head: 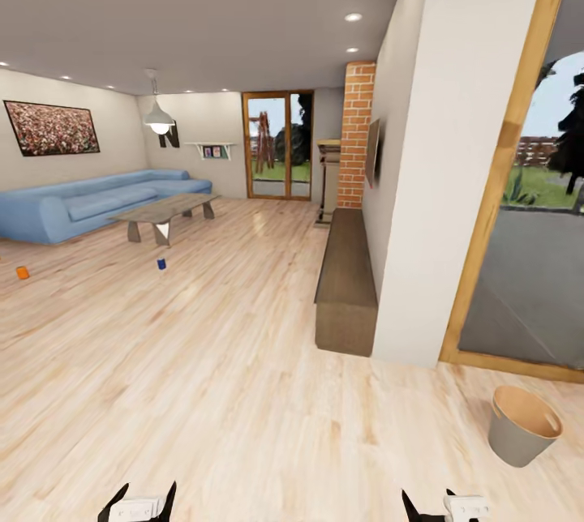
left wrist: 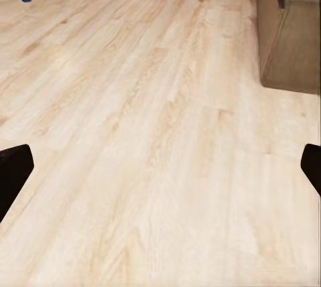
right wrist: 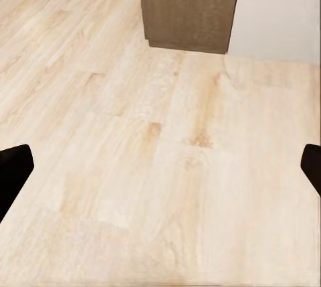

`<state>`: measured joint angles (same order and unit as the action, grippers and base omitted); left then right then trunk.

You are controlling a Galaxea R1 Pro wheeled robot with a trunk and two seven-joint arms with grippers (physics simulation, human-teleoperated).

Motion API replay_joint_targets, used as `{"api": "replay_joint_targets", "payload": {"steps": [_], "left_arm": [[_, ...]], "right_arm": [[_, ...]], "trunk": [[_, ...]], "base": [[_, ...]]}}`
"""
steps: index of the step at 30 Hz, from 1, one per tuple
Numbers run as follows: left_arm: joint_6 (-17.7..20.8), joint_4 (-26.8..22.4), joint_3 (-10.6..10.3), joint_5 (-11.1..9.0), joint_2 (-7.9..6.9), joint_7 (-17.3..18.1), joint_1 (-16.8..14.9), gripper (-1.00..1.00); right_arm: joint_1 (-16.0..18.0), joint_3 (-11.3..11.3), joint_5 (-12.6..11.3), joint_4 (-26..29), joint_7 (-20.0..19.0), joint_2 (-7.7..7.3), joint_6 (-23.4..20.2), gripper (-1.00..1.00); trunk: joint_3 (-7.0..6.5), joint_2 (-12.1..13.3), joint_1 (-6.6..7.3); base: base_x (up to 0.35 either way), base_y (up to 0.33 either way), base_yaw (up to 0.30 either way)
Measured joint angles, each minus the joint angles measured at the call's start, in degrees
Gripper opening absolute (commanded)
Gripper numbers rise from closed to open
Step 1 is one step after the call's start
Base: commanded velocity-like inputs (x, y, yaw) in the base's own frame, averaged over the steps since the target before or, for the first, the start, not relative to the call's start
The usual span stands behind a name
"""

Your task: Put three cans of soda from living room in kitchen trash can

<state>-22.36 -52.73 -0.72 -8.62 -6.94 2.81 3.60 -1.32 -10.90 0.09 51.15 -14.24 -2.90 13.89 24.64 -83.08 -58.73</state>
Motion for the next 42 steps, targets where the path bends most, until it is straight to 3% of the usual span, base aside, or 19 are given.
{"api": "replay_joint_targets", "payload": {"steps": [11, 42], "left_arm": [[0.02, 0.02, -0.06, 0.00, 0.00, -0.07, 0.00, 1.00], [0.03, 0.00, -0.07, 0.09, 0.00, -0.09, 0.00, 1.00]], "right_arm": [[0.00, 0.00, 0.10, 0.00, 0.00, 0.00, 0.00, 1.00], [0.00, 0.00, 0.26, 0.00, 0.00, -0.07, 0.00, 1.00]], "trunk": [[-0.27, 0.00, 0.00], [-0.95, 0.00, 0.00]], "base": [[-0.010, -0.115, -0.249], [0.006, -0.278, -0.243]]}}
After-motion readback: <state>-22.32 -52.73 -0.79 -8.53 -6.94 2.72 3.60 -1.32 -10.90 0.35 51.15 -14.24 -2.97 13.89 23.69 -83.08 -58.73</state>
